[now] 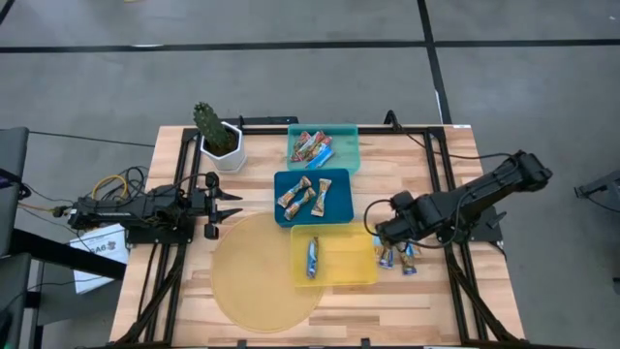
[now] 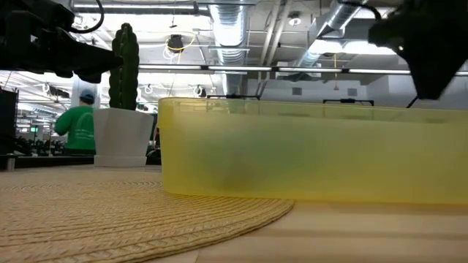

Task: Pick and place Granola Bars by type
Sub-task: Put the yellow granola bar into the blue bin

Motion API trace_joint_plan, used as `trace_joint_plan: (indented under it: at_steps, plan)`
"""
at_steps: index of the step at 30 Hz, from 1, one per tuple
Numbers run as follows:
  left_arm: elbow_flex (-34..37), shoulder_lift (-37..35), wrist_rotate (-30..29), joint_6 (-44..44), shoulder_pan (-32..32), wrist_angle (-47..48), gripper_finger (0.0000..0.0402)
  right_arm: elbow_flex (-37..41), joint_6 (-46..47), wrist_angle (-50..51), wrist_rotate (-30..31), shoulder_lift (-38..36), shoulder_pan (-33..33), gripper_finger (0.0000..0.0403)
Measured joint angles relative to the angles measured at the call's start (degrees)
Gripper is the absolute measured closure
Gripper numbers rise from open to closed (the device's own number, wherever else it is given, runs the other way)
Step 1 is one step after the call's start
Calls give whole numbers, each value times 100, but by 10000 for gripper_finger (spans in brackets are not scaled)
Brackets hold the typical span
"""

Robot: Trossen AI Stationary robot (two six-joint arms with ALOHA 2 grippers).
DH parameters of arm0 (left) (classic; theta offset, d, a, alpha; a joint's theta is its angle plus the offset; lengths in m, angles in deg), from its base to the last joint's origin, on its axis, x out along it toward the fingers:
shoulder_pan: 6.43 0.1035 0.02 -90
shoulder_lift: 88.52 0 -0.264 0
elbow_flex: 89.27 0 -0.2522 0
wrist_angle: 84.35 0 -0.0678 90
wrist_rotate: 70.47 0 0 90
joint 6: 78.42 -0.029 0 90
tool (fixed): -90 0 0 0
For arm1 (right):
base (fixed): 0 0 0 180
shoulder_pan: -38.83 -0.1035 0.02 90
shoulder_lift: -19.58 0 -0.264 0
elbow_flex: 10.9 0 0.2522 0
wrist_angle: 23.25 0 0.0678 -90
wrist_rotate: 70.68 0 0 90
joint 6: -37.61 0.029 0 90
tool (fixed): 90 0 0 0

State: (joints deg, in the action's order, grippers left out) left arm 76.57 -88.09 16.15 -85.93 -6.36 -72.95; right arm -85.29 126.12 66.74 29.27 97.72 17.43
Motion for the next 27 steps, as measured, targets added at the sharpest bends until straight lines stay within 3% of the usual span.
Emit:
trace_joint_plan:
  at_steps: [13, 27]
  plan:
    - [-1, 2, 0, -28, 0, 1, 264, 1191, 200, -651, -980, -223, -249, 310]
    - [-1, 1, -1, -39, 0, -1, 264, 1833, 198, -1002, -1068, -215, -334, 307]
